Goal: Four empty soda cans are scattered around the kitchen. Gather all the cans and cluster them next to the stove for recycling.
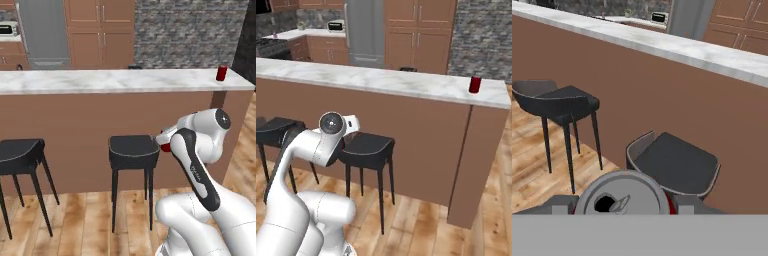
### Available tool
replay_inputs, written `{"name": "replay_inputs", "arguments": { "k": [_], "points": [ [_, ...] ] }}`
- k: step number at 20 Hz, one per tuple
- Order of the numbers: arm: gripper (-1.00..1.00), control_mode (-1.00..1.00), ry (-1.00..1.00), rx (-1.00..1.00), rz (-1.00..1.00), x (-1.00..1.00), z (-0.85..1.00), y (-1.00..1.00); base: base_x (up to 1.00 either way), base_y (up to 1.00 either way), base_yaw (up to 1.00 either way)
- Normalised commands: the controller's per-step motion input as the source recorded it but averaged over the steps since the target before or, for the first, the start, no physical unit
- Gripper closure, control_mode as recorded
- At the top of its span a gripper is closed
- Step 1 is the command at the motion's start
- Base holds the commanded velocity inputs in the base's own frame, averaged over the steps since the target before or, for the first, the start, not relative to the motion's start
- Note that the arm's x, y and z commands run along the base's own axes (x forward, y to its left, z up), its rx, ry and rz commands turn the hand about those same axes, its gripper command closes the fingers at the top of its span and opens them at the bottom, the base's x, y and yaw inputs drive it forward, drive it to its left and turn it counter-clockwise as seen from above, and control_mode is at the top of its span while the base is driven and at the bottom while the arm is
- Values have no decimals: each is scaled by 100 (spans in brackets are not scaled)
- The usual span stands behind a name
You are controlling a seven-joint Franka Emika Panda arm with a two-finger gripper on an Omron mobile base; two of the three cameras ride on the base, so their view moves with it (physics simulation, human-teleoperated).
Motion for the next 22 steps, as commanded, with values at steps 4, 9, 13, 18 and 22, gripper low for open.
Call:
{"name": "replay_inputs", "arguments": {
  "k": [4,9,13,18,22],
  "points": [
    [100,100,0,0,0,0,0,0,0,-100,0],
    [100,100,0,0,0,0,0,0,0,-100,0],
    [100,100,0,0,0,0,0,0,0,-100,0],
    [100,100,0,0,0,0,0,0,0,-100,0],
    [100,100,0,0,0,0,0,0,0,-100,0]
  ]
}}
